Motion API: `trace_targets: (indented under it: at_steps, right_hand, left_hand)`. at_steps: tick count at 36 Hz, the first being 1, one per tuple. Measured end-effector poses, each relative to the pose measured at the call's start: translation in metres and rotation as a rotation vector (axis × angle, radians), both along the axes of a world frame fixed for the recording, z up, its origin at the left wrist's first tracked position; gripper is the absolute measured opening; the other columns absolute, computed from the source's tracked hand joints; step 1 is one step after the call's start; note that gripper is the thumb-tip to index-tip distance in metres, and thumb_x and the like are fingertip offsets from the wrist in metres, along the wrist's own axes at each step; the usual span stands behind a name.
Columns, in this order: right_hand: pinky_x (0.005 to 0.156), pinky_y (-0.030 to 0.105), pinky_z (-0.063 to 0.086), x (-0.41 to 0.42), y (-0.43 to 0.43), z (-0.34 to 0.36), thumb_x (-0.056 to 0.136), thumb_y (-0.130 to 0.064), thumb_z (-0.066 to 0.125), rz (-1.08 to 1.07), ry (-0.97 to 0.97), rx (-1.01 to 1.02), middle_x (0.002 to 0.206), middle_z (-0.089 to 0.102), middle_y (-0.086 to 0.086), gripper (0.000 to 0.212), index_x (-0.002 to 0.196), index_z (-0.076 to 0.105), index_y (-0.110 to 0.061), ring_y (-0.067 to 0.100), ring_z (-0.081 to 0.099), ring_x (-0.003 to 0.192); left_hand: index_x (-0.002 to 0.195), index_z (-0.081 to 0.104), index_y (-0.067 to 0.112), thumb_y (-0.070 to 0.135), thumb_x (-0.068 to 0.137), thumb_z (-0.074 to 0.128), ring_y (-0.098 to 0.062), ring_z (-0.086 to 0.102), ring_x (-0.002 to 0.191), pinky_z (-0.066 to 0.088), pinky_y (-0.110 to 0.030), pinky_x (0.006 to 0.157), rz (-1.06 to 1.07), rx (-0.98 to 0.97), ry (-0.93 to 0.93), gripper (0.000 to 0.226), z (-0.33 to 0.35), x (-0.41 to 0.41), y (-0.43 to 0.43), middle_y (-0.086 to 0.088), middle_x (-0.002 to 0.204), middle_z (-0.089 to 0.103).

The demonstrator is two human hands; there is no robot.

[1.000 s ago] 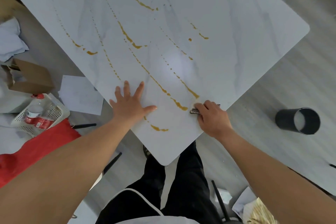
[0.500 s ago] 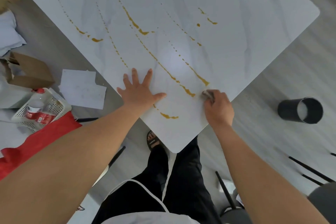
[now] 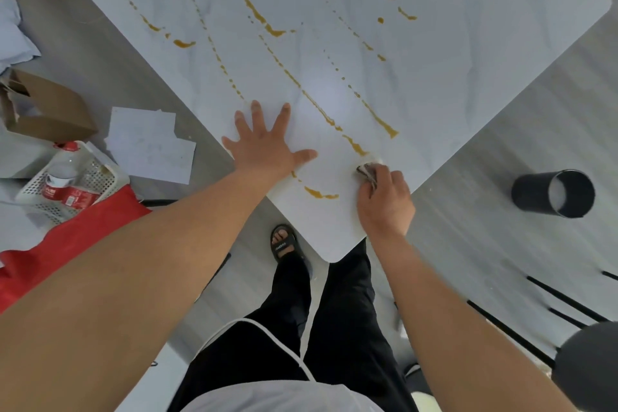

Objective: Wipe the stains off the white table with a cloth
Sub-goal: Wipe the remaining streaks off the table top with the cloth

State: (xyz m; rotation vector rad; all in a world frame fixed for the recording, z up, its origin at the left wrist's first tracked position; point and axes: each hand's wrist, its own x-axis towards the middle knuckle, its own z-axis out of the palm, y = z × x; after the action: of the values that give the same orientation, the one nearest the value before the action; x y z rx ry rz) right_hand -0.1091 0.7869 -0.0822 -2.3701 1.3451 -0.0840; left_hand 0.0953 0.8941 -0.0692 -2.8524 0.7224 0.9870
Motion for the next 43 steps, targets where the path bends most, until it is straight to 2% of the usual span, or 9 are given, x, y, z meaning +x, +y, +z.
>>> trace_targets:
  at_steps: [8, 14, 22, 25, 27, 30, 34, 37, 43]
  right_hand:
    - [0.048, 0.027, 0.033, -0.012, 0.060, -0.003, 0.079, -0.010, 0.066, 0.139, -0.018, -0.011, 0.086, 0.055, 0.004, 0.034, 0.112, 0.067, -0.017, 0.029, 0.054, 0.073]
    - [0.045, 0.029, 0.039, -0.015, 0.082, -0.002, 0.084, -0.024, 0.045, 0.219, -0.024, 0.022, 0.088, 0.056, 0.003, 0.038, 0.116, 0.066, -0.018, 0.027, 0.056, 0.075]
    - [0.049, 0.033, 0.044, -0.013, 0.107, 0.000, 0.087, -0.025, 0.043, 0.278, -0.040, 0.067, 0.087, 0.058, 0.005, 0.039, 0.114, 0.068, -0.014, 0.027, 0.057, 0.072]
    - [0.056, 0.036, 0.050, -0.011, 0.115, 0.006, 0.090, -0.024, 0.047, 0.322, -0.016, 0.183, 0.092, 0.059, 0.003, 0.034, 0.117, 0.066, -0.016, 0.026, 0.058, 0.077]
    - [0.070, 0.034, 0.052, -0.003, 0.115, 0.018, 0.093, -0.021, 0.051, 0.328, 0.014, 0.435, 0.097, 0.061, -0.001, 0.029, 0.118, 0.066, -0.020, 0.020, 0.059, 0.084]
    - [0.065, 0.025, 0.050, 0.010, 0.104, 0.042, 0.092, -0.019, 0.062, -0.037, -0.155, 0.963, 0.077, 0.065, -0.010, 0.014, 0.093, 0.073, -0.028, 0.013, 0.061, 0.070]
    - [0.045, 0.027, 0.040, 0.011, 0.056, 0.064, 0.089, -0.008, 0.067, -0.529, -0.501, 1.160, 0.073, 0.060, 0.005, 0.011, 0.081, 0.067, -0.015, 0.018, 0.054, 0.061]
    - [0.043, 0.027, 0.036, 0.009, -0.007, 0.072, 0.089, -0.011, 0.068, -0.677, -0.572, 1.057, 0.080, 0.058, 0.006, 0.005, 0.089, 0.064, -0.014, 0.019, 0.052, 0.064]
    - [0.053, 0.029, 0.041, 0.032, -0.136, 0.073, 0.087, -0.018, 0.069, -0.507, -0.453, 0.608, 0.069, 0.050, 0.001, 0.012, 0.081, 0.062, -0.010, 0.013, 0.046, 0.057]
  left_hand:
    - [0.157, -0.012, 0.050, 0.096, 0.074, 0.043, -0.043, -0.014, 0.154, 0.011, -0.074, 0.116, 0.006, 0.015, -0.005, 0.110, -0.002, 0.000, -0.002, -0.005, 0.169, -0.022]
    - [0.158, -0.012, 0.049, 0.094, 0.075, 0.044, -0.044, -0.012, 0.154, 0.013, -0.074, 0.115, 0.000, 0.015, -0.012, 0.109, 0.000, 0.000, -0.001, -0.007, 0.169, -0.020]
    - [0.158, -0.011, 0.048, 0.093, 0.076, 0.044, -0.045, -0.013, 0.154, 0.011, -0.075, 0.115, -0.005, -0.001, -0.008, 0.108, 0.001, 0.000, -0.001, -0.008, 0.169, -0.021]
    - [0.158, -0.012, 0.048, 0.094, 0.076, 0.043, -0.045, -0.013, 0.154, 0.012, -0.075, 0.115, -0.009, 0.007, -0.011, 0.109, 0.001, 0.000, -0.001, -0.007, 0.169, -0.021]
    - [0.158, -0.012, 0.048, 0.095, 0.076, 0.042, -0.045, -0.013, 0.154, 0.012, -0.075, 0.115, -0.013, 0.013, -0.009, 0.109, 0.002, 0.000, -0.002, -0.007, 0.169, -0.021]
    - [0.158, -0.013, 0.048, 0.094, 0.078, 0.040, -0.045, -0.012, 0.154, 0.014, -0.074, 0.114, -0.029, 0.039, -0.002, 0.107, 0.005, 0.000, -0.001, -0.007, 0.169, -0.021]
    - [0.160, -0.008, 0.044, 0.086, 0.088, 0.034, -0.042, -0.006, 0.155, 0.022, -0.068, 0.115, -0.059, 0.030, -0.004, 0.093, 0.011, 0.007, 0.007, -0.005, 0.170, -0.015]
    - [0.160, -0.003, 0.042, 0.084, 0.089, 0.034, -0.041, -0.002, 0.155, 0.020, -0.066, 0.117, -0.048, -0.013, -0.062, 0.090, 0.013, 0.022, 0.014, -0.005, 0.171, -0.010]
    - [0.160, -0.004, 0.042, 0.085, 0.086, 0.038, -0.037, -0.008, 0.156, 0.013, -0.064, 0.121, 0.026, -0.014, -0.111, 0.095, 0.011, 0.059, 0.010, -0.004, 0.171, -0.009]
